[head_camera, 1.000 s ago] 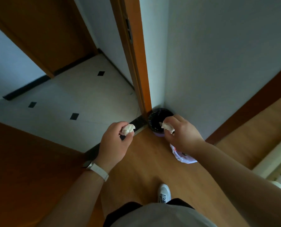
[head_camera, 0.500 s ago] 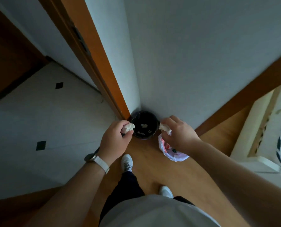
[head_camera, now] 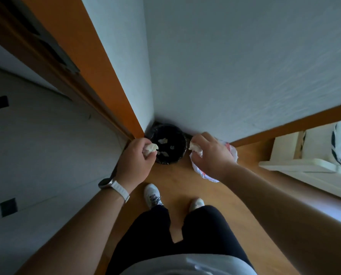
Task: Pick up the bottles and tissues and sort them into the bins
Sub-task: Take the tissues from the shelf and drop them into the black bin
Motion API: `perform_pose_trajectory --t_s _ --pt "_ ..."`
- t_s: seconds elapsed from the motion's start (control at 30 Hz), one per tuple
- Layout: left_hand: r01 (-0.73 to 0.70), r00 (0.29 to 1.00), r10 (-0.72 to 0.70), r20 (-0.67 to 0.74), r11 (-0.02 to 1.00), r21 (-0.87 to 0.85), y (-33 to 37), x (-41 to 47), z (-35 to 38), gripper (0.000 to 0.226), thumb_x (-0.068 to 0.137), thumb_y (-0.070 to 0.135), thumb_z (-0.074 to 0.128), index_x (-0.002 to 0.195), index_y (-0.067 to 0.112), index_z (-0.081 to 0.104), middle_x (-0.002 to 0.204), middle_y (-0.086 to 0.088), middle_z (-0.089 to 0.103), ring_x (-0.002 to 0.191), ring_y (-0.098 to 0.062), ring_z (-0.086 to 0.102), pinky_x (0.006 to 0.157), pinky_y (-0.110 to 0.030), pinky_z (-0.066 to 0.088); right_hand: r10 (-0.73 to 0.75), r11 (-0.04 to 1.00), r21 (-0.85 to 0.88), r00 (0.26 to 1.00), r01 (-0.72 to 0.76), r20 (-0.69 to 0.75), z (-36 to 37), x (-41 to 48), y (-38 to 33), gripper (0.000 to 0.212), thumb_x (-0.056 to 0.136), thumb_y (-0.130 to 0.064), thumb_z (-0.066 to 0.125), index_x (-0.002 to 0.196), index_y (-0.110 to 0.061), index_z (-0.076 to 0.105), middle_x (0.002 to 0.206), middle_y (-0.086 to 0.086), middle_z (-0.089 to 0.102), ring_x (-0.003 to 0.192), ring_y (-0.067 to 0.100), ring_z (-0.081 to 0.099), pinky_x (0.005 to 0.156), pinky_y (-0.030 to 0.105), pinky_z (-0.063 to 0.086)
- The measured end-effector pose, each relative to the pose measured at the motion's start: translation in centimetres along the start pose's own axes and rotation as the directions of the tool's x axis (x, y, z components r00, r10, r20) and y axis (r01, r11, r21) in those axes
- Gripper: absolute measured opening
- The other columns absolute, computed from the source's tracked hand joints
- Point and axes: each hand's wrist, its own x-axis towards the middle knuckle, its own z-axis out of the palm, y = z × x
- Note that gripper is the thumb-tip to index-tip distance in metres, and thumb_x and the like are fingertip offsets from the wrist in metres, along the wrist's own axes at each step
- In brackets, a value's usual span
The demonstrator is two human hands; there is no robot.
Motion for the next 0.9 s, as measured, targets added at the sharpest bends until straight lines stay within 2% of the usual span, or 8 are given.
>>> perform_pose_trajectory --t_s 0.1,0.2,0.37,0.53,0.6,0.73,0.8,0.9 --pt "0.036 0.998 -0.034 0.052 0.999 -0.04 -1.6 1.5 2.5 0.021 0.089 0.022 0.068 0.108 0.016 0.062 0.099 0.006 0.058 0.084 -0.006 0.052 0.065 -0.008 0.034 0.023 0.997 0.072 1.0 -0.024 0.021 2.9 1.5 0.8 0.034 0.089 -0.022 0.057 0.123 -0.022 0.056 0.122 0.001 0.053 0.107 0.025 0.054 0.078 0.025 0.035" --pt "0.059 0.993 -0.054 0.106 0.997 -0.048 -3.6 3.4 5.4 0.023 0.09 0.026 0.067 0.111 0.018 0.062 0.099 0.009 0.057 0.085 -0.005 0.053 0.064 -0.007 0.034 0.044 0.993 0.107 0.999 -0.046 0.022 5.8 3.6 2.5 0.033 0.088 -0.019 0.058 0.121 -0.019 0.057 0.12 0.002 0.053 0.105 0.025 0.055 0.078 0.03 0.04" --pt "0.028 0.982 -0.027 0.186 1.0 0.0 -8.9 8.3 11.4 0.029 0.091 0.028 0.066 0.117 0.016 0.061 0.105 0.004 0.062 0.089 -0.008 0.055 0.067 -0.013 0.039 0.114 0.979 0.169 0.993 -0.118 0.029 12.8 7.7 6.8 0.032 0.083 -0.016 0.065 0.115 -0.015 0.062 0.113 0.005 0.057 0.097 0.026 0.057 0.077 0.034 0.046" --pt "0.044 0.962 -0.051 0.269 0.999 0.032 -15.1 12.7 19.8 0.034 0.091 0.026 0.065 0.124 0.018 0.061 0.113 -0.002 0.063 0.098 -0.015 0.059 0.078 -0.026 0.047 0.135 0.972 0.185 0.99 -0.142 0.047 21.9 12.5 11.7 0.033 0.087 -0.018 0.065 0.12 -0.018 0.061 0.119 0.003 0.054 0.098 0.022 0.055 0.074 0.026 0.037" --pt "0.087 0.959 -0.093 0.269 0.996 0.034 -17.7 13.8 23.1 0.034 0.091 0.025 0.065 0.125 0.019 0.062 0.115 -0.002 0.063 0.099 -0.016 0.06 0.08 -0.031 0.051 0.109 0.975 0.185 0.992 -0.12 0.07 25.5 14.5 13.5 0.033 0.087 -0.019 0.064 0.12 -0.02 0.06 0.119 0.002 0.054 0.099 0.022 0.054 0.074 0.027 0.037" --pt "0.166 0.959 -0.17 0.226 0.985 0.038 -22.3 15.7 28.6 0.037 0.092 0.022 0.065 0.129 0.018 0.06 0.118 -0.002 0.06 0.099 -0.01 0.054 0.078 -0.022 0.042 0.049 0.982 0.183 0.998 -0.054 0.032 31.8 18.2 16.8 0.031 0.083 -0.016 0.068 0.114 -0.015 0.063 0.112 0.006 0.06 0.09 0.027 0.06 0.068 0.028 0.037" --pt "0.154 0.96 -0.166 0.226 0.986 0.07 -24.1 16.6 30.9 0.038 0.093 0.022 0.063 0.13 0.016 0.058 0.12 -0.002 0.057 0.1 -0.011 0.053 0.079 -0.021 0.04 0.009 0.982 0.188 0.999 -0.017 0.043 34.8 19.8 17.9 0.032 0.084 -0.015 0.068 0.115 -0.013 0.063 0.113 0.008 0.06 0.09 0.028 0.061 0.067 0.028 0.04" --pt "0.059 0.96 -0.098 0.264 0.987 0.152 -26.2 18.3 34.1 0.039 0.093 0.019 0.062 0.131 0.014 0.057 0.123 -0.009 0.057 0.106 -0.025 0.058 0.084 -0.035 0.049 -0.094 0.982 0.167 0.995 0.085 0.044 39.1 21.8 19.3 0.03 0.083 -0.011 0.068 0.113 -0.009 0.064 0.109 0.011 0.06 0.087 0.031 0.062 0.066 0.027 0.04"
